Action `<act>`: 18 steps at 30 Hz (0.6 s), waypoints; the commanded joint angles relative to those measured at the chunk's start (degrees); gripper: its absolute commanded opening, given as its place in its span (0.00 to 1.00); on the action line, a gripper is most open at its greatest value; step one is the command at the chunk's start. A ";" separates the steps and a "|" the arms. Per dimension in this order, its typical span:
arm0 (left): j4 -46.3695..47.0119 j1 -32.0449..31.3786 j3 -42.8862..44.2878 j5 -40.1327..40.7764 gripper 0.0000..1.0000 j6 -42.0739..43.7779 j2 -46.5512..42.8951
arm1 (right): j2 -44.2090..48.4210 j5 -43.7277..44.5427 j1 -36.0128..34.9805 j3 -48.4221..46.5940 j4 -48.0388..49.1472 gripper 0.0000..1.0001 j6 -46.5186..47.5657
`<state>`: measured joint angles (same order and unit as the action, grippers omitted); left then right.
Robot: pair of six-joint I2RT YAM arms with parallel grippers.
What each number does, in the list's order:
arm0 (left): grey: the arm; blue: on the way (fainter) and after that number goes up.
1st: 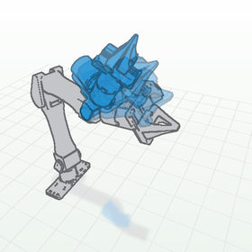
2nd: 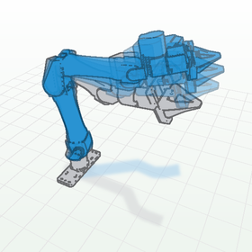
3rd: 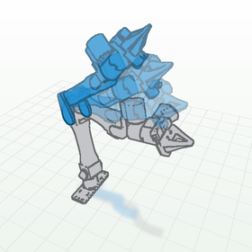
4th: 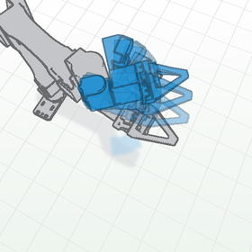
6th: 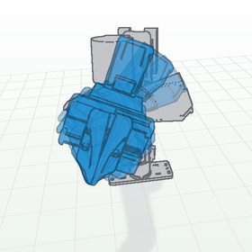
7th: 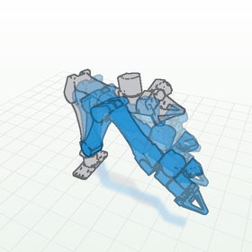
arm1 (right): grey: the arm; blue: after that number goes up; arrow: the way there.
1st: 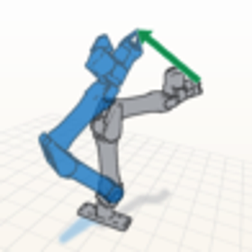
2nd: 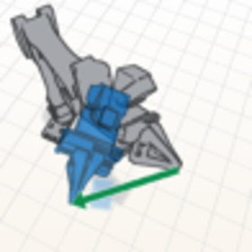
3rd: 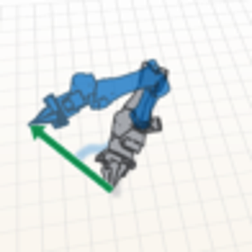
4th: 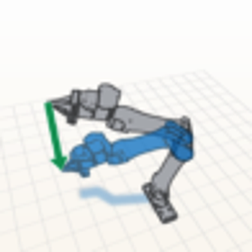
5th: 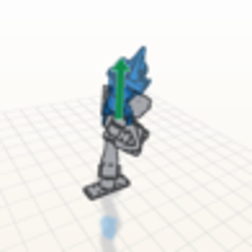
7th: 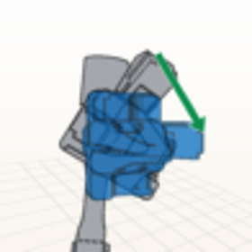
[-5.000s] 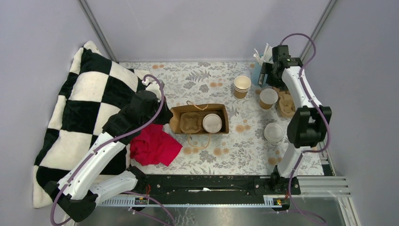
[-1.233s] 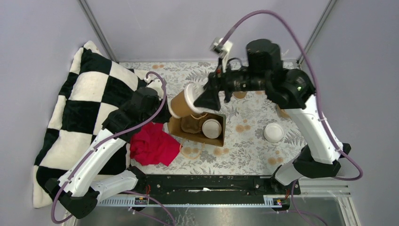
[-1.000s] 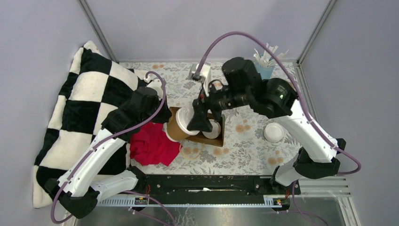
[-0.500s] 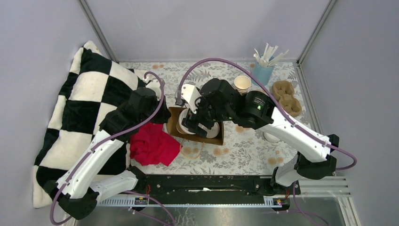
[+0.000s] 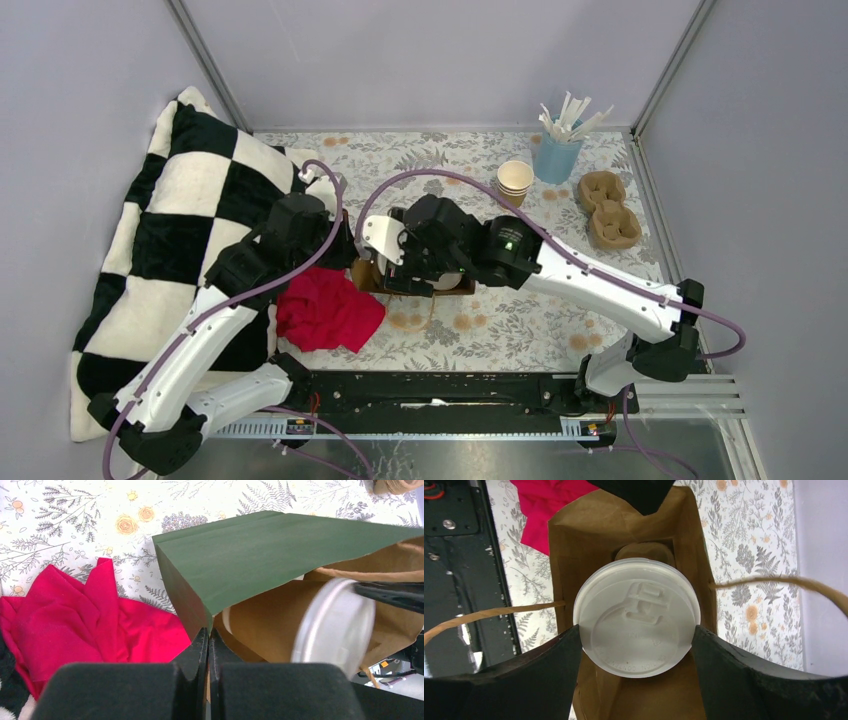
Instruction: Pack the takeout coffee
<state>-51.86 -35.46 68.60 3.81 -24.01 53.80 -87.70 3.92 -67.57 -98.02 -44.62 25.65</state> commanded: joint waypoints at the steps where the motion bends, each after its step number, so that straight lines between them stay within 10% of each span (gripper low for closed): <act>1: 2.63 -0.13 -1.11 -1.04 0.00 0.15 -1.81 | 2.26 1.21 -0.98 6.08 11.05 0.57 6.31; 18: 7.63 -0.13 -8.72 -3.55 0.00 -2.72 -9.81 | -0.06 1.36 -0.98 20.28 25.63 0.57 20.30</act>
<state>-48.51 -35.46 62.24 1.37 -25.36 47.42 -87.37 5.96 -67.94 -81.08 -25.12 42.06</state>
